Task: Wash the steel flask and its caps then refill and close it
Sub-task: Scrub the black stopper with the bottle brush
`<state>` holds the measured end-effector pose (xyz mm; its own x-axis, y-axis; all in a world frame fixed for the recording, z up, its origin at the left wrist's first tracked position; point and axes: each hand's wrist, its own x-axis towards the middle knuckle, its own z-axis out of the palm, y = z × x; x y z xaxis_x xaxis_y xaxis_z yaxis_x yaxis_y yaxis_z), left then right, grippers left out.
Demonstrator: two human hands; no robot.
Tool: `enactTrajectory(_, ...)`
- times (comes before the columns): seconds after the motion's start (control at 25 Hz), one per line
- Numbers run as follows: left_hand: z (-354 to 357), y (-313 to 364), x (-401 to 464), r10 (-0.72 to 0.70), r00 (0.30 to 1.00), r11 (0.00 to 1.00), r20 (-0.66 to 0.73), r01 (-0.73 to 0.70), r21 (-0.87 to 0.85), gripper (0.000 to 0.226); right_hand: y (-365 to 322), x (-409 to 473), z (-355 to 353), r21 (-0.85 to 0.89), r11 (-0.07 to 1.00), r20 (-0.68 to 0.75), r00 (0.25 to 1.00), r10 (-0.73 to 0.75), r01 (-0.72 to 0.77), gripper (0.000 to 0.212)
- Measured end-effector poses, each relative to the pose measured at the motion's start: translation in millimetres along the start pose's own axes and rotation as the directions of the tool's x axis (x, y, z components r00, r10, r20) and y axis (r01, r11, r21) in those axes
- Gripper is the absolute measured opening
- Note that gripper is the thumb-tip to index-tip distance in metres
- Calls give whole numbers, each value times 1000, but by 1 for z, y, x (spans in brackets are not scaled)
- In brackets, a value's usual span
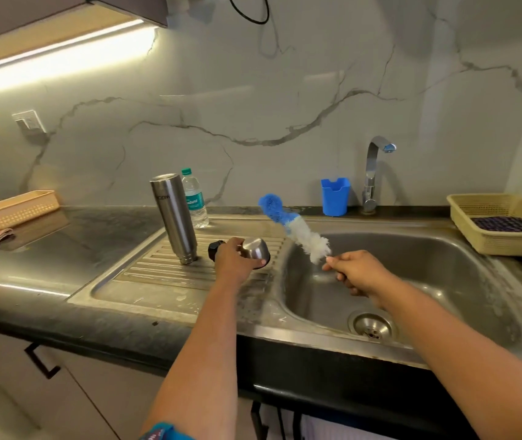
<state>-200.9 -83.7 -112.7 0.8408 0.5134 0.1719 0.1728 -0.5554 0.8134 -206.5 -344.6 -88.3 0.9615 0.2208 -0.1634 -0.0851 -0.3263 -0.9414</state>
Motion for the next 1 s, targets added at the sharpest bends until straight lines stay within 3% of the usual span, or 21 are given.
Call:
enactTrajectory(0.12, 10, -6, 0, 44, 998, 998, -37, -41, 55, 72, 5, 14, 20, 64, 998, -84, 996, -21, 26, 23)
enactTrajectory(0.2, 14, -11, -2, 40, 996, 999, -77, -39, 16, 69, 16, 21, 22, -192, 980, -191, 977, -94, 57, 24)
enactTrajectory(0.28, 16, -15, 0, 47, 994, 999, -102, -45, 18, 66, 22, 23, 15, -379, 921, -195, 966, -170, 85, 25)
enactTrajectory(0.52, 22, -21, 6, -6, 991, 999, -136, 11, 30, 63, 21, 24, 16, -458, 880, -212, 946, -245, 126, 27)
enactTrajectory(0.88, 21, -22, 3, -4, 988, 996, -156, 18, 85, 52, 23, 22, 14, -400, 913, -228, 957, -177, 74, 25)
enactTrajectory(1.0, 18, -20, 1, -2, 987, 996, -158, 15, 82, 63, 23, 25, 13, -414, 908, -236, 955, -181, 70, 26)
